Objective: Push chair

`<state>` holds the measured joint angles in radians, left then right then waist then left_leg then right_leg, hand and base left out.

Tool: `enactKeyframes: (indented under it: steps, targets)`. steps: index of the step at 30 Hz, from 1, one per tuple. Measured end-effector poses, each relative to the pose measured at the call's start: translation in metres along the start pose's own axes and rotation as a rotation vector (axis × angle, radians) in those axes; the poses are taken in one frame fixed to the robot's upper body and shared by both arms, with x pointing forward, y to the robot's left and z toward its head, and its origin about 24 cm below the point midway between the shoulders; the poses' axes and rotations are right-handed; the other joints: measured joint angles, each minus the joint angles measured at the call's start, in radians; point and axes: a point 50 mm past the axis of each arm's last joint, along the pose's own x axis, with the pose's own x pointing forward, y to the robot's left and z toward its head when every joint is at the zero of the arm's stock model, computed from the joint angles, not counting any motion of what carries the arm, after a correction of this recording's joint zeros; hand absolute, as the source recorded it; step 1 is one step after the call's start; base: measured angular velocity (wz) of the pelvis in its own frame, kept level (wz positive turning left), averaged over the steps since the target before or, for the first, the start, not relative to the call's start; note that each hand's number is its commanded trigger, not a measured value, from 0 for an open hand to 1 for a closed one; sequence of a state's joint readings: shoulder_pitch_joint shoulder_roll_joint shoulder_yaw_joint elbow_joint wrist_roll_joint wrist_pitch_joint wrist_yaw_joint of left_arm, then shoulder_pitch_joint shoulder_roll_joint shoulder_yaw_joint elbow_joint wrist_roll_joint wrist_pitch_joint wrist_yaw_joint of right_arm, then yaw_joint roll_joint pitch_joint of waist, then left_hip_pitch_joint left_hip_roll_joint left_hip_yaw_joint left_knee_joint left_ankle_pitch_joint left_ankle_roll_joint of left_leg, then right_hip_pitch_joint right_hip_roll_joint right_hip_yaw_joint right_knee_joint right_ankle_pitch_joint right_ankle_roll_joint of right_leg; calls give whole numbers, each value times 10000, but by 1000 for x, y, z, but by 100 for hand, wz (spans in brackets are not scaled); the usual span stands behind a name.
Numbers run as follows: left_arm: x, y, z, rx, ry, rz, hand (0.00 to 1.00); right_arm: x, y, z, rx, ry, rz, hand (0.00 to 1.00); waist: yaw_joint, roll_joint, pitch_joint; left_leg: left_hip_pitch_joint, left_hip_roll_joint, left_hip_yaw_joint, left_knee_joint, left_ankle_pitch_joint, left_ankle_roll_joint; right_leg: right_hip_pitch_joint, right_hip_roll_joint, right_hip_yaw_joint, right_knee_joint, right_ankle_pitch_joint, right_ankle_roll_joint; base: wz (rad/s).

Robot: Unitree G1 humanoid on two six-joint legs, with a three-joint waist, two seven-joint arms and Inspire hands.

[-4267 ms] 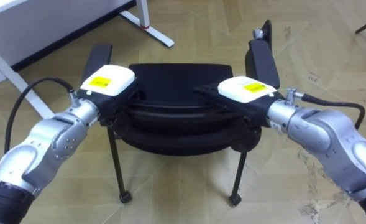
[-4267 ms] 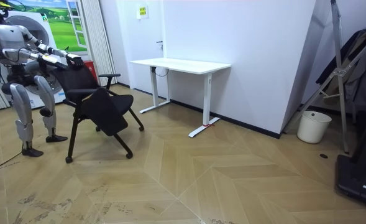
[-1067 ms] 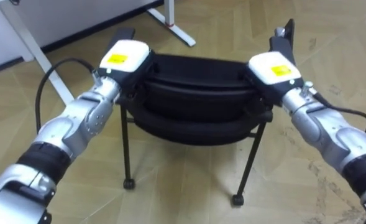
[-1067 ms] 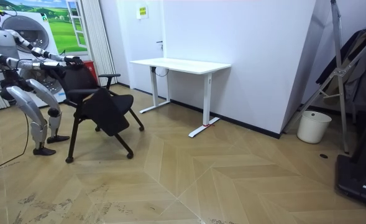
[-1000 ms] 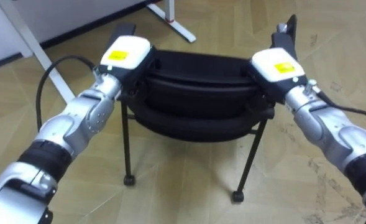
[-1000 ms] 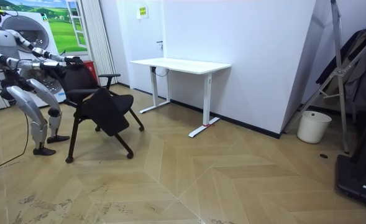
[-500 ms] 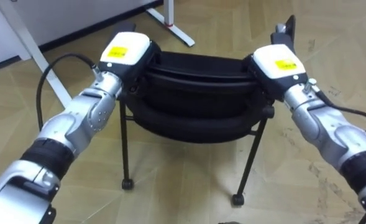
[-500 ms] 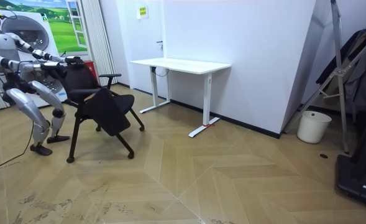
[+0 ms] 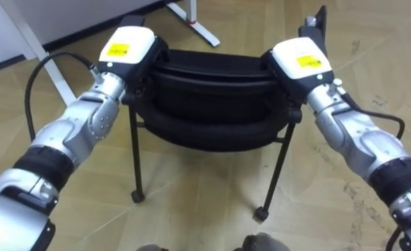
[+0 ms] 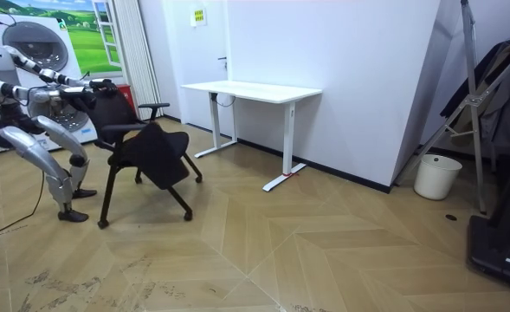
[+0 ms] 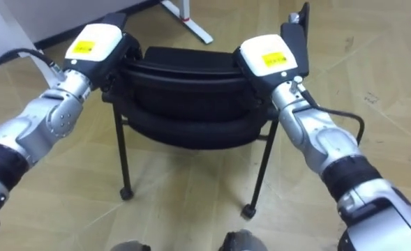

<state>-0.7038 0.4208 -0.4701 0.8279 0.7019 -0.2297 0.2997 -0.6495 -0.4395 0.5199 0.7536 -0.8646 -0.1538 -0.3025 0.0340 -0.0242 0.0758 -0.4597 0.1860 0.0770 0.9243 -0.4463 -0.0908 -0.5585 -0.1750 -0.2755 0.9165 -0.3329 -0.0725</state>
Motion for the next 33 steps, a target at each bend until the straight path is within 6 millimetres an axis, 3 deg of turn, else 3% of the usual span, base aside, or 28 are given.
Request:
enactKeyframes:
  steps: [4,6,7,8,9,11,12,13,14,16,17,18,20,23,26,28,29,33]
  targets:
    - [-4,-3,-4,-154,221,251,100,4,-2,4,-42,-93,32,100,64,-166,9,367,81,-5,-472,203,-357,180,50,-154,13,-252,-464,3]
    - [-6,-5,-3,-262,310,381,100,4,-1,4,-38,-96,89,100,-28,-189,41,325,183,-119,323,304,-165,362,-23,-413,155,-476,-625,18]
    - [-5,-8,-2,-398,346,352,100,3,1,2,-17,-35,162,100,-31,-172,40,115,168,-110,1822,748,269,501,-123,-517,386,-711,-707,24]
    - [-6,-11,-1,-476,353,243,100,1,3,1,-12,28,243,100,-55,-195,44,-185,131,-138,2565,1407,500,635,-140,-599,526,-905,-660,28]
    - [-5,-13,0,-512,362,209,100,-1,5,0,27,69,288,100,-71,-222,56,-365,152,-191,2844,1880,375,727,-136,-646,547,-977,-622,40]
    - [-6,-21,2,-570,453,-23,100,-5,12,-1,91,136,461,100,-217,-367,53,-1096,86,-379,3787,3802,413,1021,-151,-639,616,-1202,-604,43]
    - [-6,-22,2,-594,494,-74,100,-6,13,-1,102,144,492,100,-229,-392,71,-1266,71,-402,4007,4377,350,1077,-192,-626,676,-1274,-622,28]
    - [-6,-25,3,-669,545,-117,100,-6,14,-1,89,157,527,100,-240,-477,85,-1593,-40,-422,4335,5440,319,1152,-450,-675,875,-1432,-657,24]
    - [-6,-28,5,-747,567,-178,100,-7,14,-3,30,156,554,100,-298,-473,74,-1846,-71,-410,4464,6067,438,1251,-638,-842,984,-1563,-715,24]
    - [-6,-31,8,-925,608,-214,100,-9,13,-6,-87,172,600,100,-302,-425,77,-2071,-181,-327,4299,5931,547,1367,-772,-951,1176,-1751,-776,19]
    - [-5,-32,10,-968,602,-252,100,-10,14,-8,-85,193,654,100,-297,-456,110,-2134,-317,-299,4050,5369,621,1443,-873,-1084,1318,-1889,-815,13]
    - [-5,-33,12,-1000,605,-257,100,-10,14,-9,-71,207,666,100,-301,-404,106,-2112,-383,-254,3686,4921,552,1481,-874,-1128,1370,-1960,-818,14]
    - [-6,-35,14,-1059,614,-192,100,-10,14,-8,-43,180,684,100,-304,-402,124,-1714,-587,131,1936,3663,531,1584,-910,-1263,1411,-2072,-804,7]
    - [-6,-34,15,-1072,615,-88,100,-10,12,-9,-106,168,634,100,-300,-428,104,-1023,-753,605,169,2683,402,1557,-1010,-1273,1408,-2089,-663,0]
    - [-5,-33,16,-1055,619,-2,100,-10,12,-9,-133,216,608,100,-298,-376,70,-700,-757,713,-375,2148,475,1554,-1000,-1263,1408,-2147,-422,4]
    - [-5,-33,17,-1056,612,-10,100,-10,12,-10,-151,266,579,100,-280,-338,38,-685,-779,722,-410,2010,577,1556,-1002,-1263,1408,-2204,-156,-2]
    - [-3,-30,17,-1030,571,62,100,-10,12,-9,-159,277,575,100,-238,-321,14,-691,-791,726,-394,1914,717,1548,-1017,-1266,1409,-2223,-79,-8]
    - [-4,-30,16,-981,593,73,100,-9,12,-7,-140,296,557,100,-146,-392,-88,-697,-1014,673,-520,1828,798,1553,-1197,-1341,1347,-2252,162,-5]
